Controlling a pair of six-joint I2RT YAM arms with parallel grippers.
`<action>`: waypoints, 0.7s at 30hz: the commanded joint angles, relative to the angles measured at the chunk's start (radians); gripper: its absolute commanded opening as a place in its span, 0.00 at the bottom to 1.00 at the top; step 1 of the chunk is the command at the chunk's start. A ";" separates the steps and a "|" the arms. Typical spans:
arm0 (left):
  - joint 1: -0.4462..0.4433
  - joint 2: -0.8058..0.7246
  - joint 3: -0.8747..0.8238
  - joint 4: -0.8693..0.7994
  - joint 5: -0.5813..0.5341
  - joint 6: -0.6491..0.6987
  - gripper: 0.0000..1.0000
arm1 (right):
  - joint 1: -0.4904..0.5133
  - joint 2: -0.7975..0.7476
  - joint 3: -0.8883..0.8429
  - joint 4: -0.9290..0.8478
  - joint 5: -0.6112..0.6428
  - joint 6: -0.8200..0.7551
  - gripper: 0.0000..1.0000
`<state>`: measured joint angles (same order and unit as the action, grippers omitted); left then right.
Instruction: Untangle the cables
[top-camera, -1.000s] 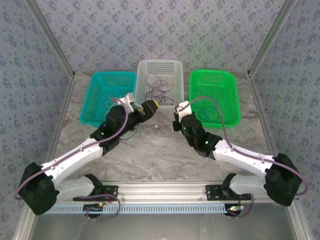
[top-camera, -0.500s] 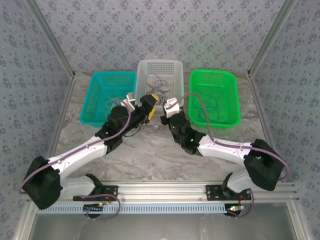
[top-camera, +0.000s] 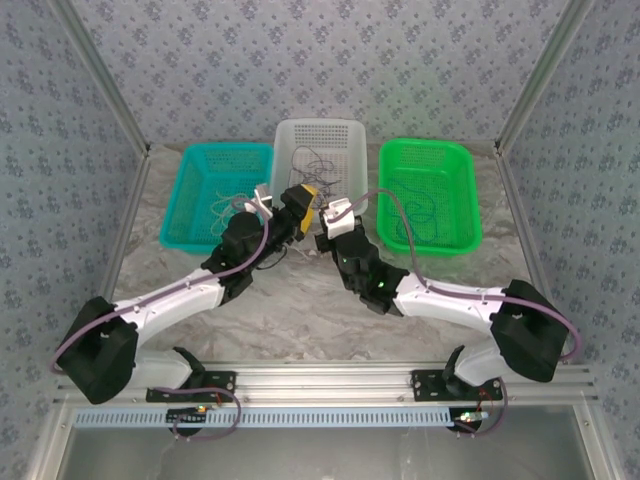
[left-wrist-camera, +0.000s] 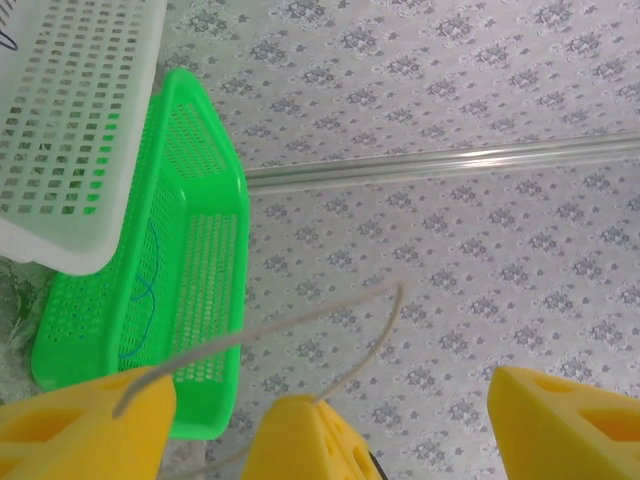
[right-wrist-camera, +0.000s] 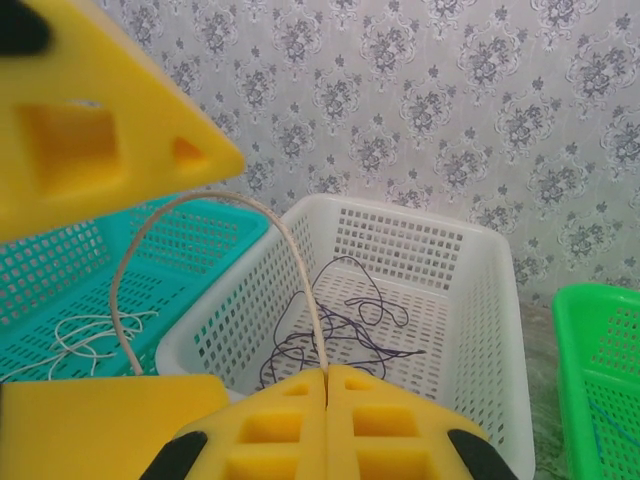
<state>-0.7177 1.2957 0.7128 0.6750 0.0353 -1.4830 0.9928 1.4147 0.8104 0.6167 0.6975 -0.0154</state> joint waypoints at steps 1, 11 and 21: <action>0.014 0.009 0.021 0.070 -0.016 -0.008 0.79 | 0.010 -0.031 0.001 0.002 0.040 0.017 0.00; 0.042 -0.007 0.004 0.048 -0.058 -0.015 0.48 | 0.023 -0.071 -0.039 -0.034 0.036 0.029 0.00; 0.070 -0.020 0.013 0.022 -0.057 -0.005 0.32 | 0.050 -0.070 -0.056 -0.042 0.034 0.012 0.00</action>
<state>-0.6659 1.3037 0.7078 0.6971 -0.0093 -1.4990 1.0325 1.3643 0.7692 0.5793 0.7048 -0.0082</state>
